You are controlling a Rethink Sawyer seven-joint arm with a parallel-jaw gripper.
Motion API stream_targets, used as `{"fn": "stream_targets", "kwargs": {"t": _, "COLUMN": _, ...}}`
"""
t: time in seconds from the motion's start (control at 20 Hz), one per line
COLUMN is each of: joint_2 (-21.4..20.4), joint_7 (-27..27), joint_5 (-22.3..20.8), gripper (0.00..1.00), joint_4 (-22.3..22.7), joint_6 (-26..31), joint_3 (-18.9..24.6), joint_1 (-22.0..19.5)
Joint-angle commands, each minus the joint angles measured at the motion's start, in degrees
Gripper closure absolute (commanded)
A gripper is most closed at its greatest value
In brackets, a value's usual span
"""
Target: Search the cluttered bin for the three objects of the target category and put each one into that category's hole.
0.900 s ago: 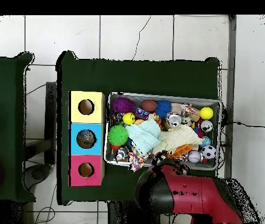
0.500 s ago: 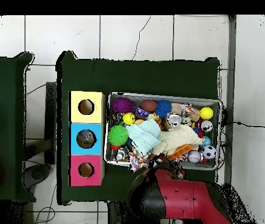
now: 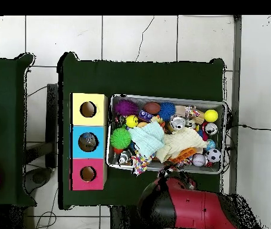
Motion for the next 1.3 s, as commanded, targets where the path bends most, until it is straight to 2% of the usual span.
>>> {"fn": "stream_targets", "kwargs": {"t": 0.05, "joint_2": 12.0, "joint_7": 15.0, "joint_5": -4.7, "gripper": 0.0, "joint_4": -5.8, "joint_6": -12.9, "joint_3": -7.4, "joint_1": 2.4}}
{"fn": "stream_targets", "kwargs": {"t": 0.2, "joint_2": 16.9, "joint_7": 14.7, "joint_5": -3.3, "gripper": 0.0, "joint_4": -8.0, "joint_6": -19.4, "joint_3": -10.3, "joint_1": 3.1}}
{"fn": "stream_targets", "kwargs": {"t": 0.45, "joint_2": 24.7, "joint_7": 13.6, "joint_5": 2.9, "gripper": 0.0, "joint_4": -7.3, "joint_6": -31.3, "joint_3": -15.6, "joint_1": 5.4}}
{"fn": "stream_targets", "kwargs": {"t": 0.9, "joint_2": 33.9, "joint_7": 10.1, "joint_5": 12.9, "gripper": 0.0, "joint_4": -4.3, "joint_6": -40.2, "joint_3": -16.5, "joint_1": 4.1}}
{"fn": "stream_targets", "kwargs": {"t": 1.3, "joint_2": 39.0, "joint_7": 8.0, "joint_5": 16.1, "gripper": 0.0, "joint_4": -5.6, "joint_6": -47.6, "joint_3": -17.0, "joint_1": 1.8}}
